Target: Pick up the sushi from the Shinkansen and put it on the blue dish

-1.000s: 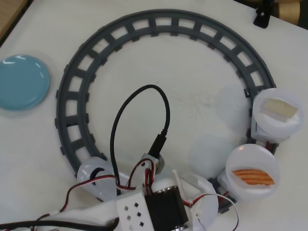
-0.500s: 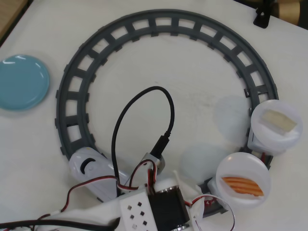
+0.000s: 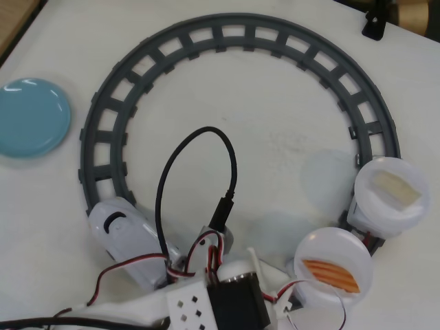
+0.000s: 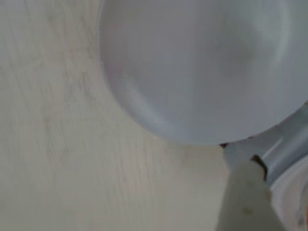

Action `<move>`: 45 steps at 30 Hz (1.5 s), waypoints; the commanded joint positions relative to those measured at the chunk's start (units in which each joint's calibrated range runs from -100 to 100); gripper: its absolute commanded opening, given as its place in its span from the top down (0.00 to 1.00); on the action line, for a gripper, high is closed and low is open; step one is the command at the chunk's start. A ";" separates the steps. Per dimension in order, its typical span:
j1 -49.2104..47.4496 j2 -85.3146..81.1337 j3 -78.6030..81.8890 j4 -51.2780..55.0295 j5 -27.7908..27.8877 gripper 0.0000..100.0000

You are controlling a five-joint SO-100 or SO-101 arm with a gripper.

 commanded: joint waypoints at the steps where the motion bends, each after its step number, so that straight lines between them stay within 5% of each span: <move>1: 0.62 -0.52 -3.93 0.49 0.35 0.75; 7: 0.80 -0.44 -3.57 0.49 1.97 0.66; 45: 3.09 11.43 -7.72 -8.00 0.24 0.66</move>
